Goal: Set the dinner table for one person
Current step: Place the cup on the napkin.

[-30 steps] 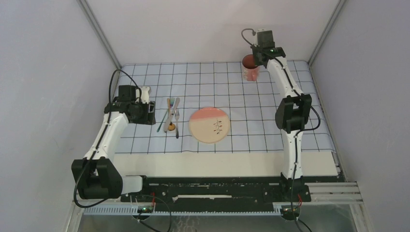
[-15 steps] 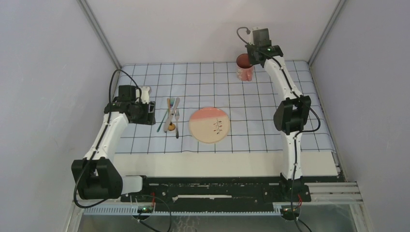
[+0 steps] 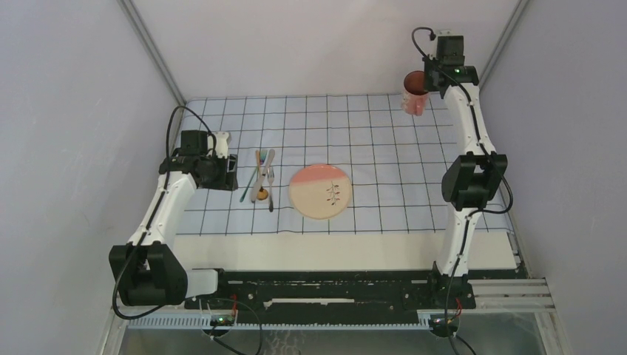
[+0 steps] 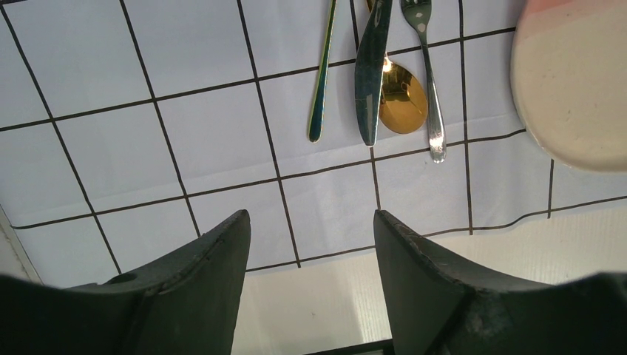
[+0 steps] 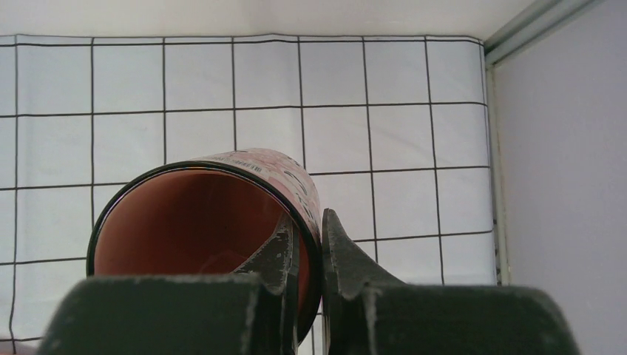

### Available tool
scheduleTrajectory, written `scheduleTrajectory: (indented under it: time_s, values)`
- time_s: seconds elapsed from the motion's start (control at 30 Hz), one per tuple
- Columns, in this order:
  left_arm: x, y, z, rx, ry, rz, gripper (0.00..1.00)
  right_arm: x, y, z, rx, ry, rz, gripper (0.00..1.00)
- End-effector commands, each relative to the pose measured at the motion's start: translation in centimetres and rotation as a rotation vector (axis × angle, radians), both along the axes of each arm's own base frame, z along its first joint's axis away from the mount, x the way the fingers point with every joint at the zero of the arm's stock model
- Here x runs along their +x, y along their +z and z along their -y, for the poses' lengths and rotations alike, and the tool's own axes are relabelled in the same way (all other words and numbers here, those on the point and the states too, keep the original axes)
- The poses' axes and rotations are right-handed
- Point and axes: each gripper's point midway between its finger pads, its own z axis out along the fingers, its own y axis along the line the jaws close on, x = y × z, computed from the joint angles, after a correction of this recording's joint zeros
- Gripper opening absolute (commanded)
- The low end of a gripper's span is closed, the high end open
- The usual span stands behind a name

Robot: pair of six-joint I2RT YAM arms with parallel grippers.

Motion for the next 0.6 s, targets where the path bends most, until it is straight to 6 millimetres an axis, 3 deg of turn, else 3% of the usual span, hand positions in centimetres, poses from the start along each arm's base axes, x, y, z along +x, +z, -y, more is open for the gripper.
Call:
scheduleTrajectory:
  time_s: [0.0,0.23,0.4,0.57]
  values:
    - [0.5,0.3,0.4,-0.019,-0.008,0.038,0.67,0.0,7.8,-0.6,0.033,-0.003,0.225,0.0]
    - [0.6,0.2,0.5,-0.024,-0.004,0.046,0.67,-0.6,6.8,2.1,0.05,-0.045,0.212,0.0]
    - [0.9,0.2,0.7,-0.04,-0.003,0.043,0.67,-0.7,5.6,1.7,0.045,-0.04,0.194,0.0]
    - [0.8,0.3,0.8,-0.038,-0.004,0.049,0.67,-0.2,2.4,2.2,0.026,-0.049,0.147,0.0]
